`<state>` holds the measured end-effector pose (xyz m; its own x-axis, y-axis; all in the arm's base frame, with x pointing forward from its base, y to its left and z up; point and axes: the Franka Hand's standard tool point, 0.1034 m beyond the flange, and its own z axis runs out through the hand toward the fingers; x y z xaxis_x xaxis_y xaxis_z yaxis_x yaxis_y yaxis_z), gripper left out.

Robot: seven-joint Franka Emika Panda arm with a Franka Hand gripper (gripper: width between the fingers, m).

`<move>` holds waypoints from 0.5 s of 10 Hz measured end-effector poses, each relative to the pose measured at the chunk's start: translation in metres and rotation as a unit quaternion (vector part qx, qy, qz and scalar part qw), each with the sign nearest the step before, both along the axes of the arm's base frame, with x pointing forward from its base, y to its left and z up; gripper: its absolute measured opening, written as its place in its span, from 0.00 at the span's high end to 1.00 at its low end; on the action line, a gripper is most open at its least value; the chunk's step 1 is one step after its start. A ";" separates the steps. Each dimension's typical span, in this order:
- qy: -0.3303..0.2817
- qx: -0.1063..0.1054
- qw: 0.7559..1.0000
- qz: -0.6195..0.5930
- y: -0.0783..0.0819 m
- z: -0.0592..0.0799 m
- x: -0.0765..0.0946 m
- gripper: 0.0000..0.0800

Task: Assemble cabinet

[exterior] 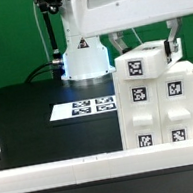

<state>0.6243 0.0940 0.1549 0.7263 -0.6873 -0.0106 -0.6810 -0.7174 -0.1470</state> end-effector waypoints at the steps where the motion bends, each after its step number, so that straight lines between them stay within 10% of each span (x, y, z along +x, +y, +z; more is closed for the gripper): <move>1: 0.001 0.002 1.000 -0.012 0.001 0.000 0.000 0.31; 5: 0.023 0.029 0.980 -0.195 -0.001 0.001 0.001 0.31</move>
Offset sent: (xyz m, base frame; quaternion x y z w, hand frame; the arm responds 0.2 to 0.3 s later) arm 0.0000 0.0000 0.0000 0.0000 0.0000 0.1938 0.9810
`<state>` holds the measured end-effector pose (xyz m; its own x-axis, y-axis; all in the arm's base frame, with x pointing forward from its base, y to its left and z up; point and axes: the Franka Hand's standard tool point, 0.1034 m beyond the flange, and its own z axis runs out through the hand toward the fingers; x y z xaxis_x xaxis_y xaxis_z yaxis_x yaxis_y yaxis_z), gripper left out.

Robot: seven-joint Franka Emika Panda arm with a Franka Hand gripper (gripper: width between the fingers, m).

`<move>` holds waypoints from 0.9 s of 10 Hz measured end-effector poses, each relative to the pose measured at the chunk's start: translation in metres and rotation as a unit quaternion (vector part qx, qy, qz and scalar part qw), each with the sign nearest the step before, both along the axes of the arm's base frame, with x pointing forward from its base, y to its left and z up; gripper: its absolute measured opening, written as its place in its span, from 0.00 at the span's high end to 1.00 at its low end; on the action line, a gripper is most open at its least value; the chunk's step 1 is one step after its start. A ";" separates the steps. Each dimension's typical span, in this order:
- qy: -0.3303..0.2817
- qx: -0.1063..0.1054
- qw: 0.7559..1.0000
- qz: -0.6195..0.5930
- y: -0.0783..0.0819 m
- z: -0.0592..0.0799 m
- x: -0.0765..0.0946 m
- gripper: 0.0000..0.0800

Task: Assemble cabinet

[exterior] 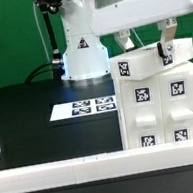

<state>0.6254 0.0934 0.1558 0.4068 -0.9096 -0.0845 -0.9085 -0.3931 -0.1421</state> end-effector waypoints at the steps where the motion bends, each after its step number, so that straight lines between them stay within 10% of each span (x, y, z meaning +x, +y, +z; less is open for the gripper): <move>1: 0.008 0.014 0.997 -0.082 0.001 0.000 0.001 0.31; 5: 0.028 0.069 0.946 -0.315 0.002 -0.001 0.004 0.31; 9: 0.024 0.067 0.950 -0.303 0.003 -0.002 0.004 0.20</move>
Offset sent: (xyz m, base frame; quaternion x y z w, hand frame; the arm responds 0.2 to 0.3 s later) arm 0.0012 0.0003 -0.0006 0.0594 -0.0403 0.2870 0.9552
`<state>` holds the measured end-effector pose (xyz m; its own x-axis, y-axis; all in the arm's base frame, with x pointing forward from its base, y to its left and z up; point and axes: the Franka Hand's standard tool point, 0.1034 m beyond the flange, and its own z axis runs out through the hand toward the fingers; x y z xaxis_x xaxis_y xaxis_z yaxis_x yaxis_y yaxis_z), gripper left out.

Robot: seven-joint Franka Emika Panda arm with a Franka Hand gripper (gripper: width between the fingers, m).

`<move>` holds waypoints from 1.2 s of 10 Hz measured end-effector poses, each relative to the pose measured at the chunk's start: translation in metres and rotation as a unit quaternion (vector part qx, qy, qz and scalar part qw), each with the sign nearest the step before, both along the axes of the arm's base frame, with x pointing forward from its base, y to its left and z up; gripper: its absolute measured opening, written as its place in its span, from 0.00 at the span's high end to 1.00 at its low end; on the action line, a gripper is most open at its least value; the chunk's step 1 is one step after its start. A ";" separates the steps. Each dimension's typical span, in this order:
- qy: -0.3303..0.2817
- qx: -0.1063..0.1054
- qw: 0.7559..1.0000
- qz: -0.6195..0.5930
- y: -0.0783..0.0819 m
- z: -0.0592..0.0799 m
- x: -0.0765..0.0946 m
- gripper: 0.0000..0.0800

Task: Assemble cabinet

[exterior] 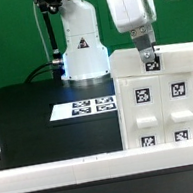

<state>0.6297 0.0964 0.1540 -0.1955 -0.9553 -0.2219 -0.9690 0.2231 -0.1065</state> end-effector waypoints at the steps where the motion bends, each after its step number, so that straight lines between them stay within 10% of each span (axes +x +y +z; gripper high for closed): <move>1: 0.003 -0.001 1.000 0.022 0.001 0.001 -0.002 0.20; 4: 0.019 0.008 0.987 0.161 0.014 0.027 -0.004 0.19; 9: -0.014 -0.007 0.945 0.328 0.015 0.024 -0.003 0.19; 12: -0.041 -0.040 0.827 0.560 0.024 0.028 -0.004 0.19</move>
Offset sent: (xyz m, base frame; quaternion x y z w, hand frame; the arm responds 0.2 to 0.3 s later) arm 0.0000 0.0258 0.0311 -0.0904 -0.0441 -0.2472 0.9637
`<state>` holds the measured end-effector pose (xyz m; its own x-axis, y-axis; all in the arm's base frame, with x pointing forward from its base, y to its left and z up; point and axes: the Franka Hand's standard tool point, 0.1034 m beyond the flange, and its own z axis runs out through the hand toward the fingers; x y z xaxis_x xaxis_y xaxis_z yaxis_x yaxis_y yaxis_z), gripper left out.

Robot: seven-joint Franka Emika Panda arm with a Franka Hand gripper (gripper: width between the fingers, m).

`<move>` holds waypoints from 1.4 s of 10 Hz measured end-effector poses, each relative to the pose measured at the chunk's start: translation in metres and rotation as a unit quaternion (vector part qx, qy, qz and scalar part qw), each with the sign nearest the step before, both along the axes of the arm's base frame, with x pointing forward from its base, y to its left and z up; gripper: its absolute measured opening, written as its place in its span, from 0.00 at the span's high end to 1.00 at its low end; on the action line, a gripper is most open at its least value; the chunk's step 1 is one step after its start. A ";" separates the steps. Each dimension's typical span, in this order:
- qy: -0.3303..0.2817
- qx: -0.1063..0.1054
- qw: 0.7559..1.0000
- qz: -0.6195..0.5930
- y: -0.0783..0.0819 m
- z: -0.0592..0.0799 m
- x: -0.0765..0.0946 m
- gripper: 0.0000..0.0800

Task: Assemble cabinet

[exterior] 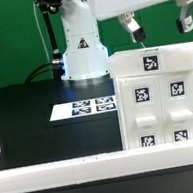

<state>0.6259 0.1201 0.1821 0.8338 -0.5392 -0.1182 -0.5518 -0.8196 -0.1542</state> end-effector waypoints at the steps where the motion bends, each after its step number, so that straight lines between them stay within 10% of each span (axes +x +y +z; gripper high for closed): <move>1: -0.011 -0.001 0.998 0.064 0.005 0.000 -0.001 0.19; 6: -0.046 -0.005 0.966 0.253 0.002 -0.001 -0.001 0.19; 10: -0.063 -0.072 0.806 0.584 0.005 -0.007 -0.001 0.19; 14: -0.065 -0.066 0.718 0.690 0.001 -0.008 -0.002 0.19</move>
Offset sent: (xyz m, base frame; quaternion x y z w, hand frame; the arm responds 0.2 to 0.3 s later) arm 0.0000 0.0000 0.0000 0.0000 0.0000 -0.1296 0.9916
